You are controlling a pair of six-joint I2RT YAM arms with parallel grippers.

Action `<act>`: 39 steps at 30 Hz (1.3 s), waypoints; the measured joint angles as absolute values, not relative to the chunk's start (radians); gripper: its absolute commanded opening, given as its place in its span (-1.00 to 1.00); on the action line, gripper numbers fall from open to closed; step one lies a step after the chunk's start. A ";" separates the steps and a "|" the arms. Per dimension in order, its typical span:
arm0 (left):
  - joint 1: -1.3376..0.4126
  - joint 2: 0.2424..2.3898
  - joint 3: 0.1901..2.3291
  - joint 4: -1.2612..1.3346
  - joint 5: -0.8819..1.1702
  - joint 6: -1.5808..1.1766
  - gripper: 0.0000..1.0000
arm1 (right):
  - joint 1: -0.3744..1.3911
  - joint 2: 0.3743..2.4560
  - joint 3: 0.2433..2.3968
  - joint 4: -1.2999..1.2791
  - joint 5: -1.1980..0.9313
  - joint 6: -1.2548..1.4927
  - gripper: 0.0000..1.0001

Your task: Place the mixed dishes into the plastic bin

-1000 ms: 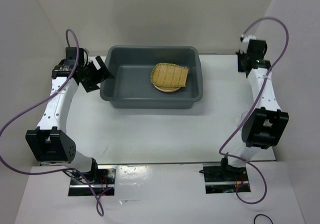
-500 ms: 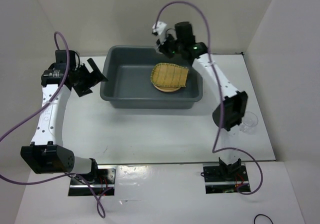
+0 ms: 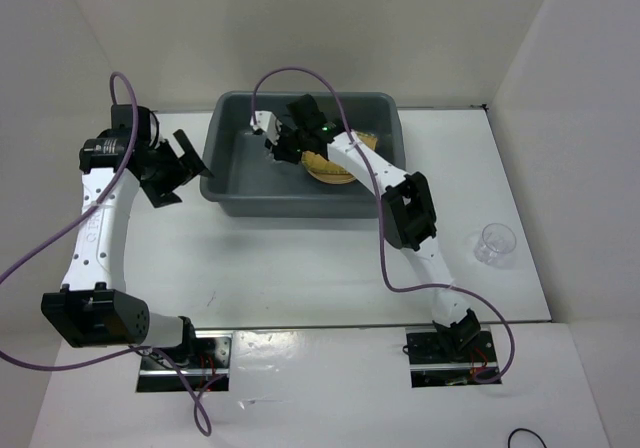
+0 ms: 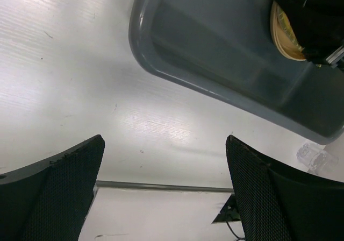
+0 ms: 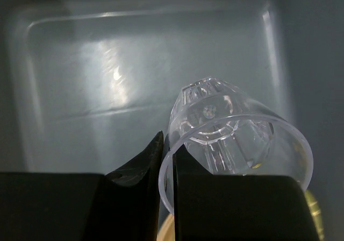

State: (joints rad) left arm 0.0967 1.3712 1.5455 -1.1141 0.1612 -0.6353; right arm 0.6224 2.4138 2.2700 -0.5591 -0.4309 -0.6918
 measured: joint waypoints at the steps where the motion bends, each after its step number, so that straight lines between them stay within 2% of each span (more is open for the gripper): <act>1: 0.098 1.372 1.546 -1.120 0.161 -0.636 1.00 | 0.622 2.429 2.293 -0.551 -0.432 -0.699 -1.00; 8: 0.104 1.400 1.552 -1.162 0.159 -0.631 1.00 | 0.627 2.579 2.493 -0.543 -0.430 -0.731 -0.90; 17: 0.133 1.417 1.553 -1.182 0.144 -0.617 1.00 | 0.648 2.705 2.598 -0.556 -0.389 -0.770 -0.87; 25: 0.157 1.421 1.553 -1.183 0.142 -0.602 1.00 | 0.657 2.725 2.680 -0.583 -0.355 -0.796 -0.45; 28: 0.157 1.421 1.550 -1.182 0.142 -0.603 1.00 | 0.657 2.726 2.699 -0.583 -0.347 -0.803 -0.13; 29: 0.157 1.420 1.548 -1.182 0.142 -0.604 1.00 | 0.657 2.726 2.704 -0.583 -0.343 -0.804 0.05; 31: 0.157 1.420 1.542 -1.179 0.142 -0.605 1.00 | 0.657 2.726 2.710 -0.579 -0.336 -0.806 0.17; 32: 0.157 1.419 1.537 -1.177 0.142 -0.606 1.00 | 0.657 2.725 2.710 -0.577 -0.331 -0.806 0.31; 39: 0.157 1.412 1.520 -1.173 0.142 -0.607 1.00 | 0.654 2.727 2.757 -0.585 -0.296 -0.787 0.37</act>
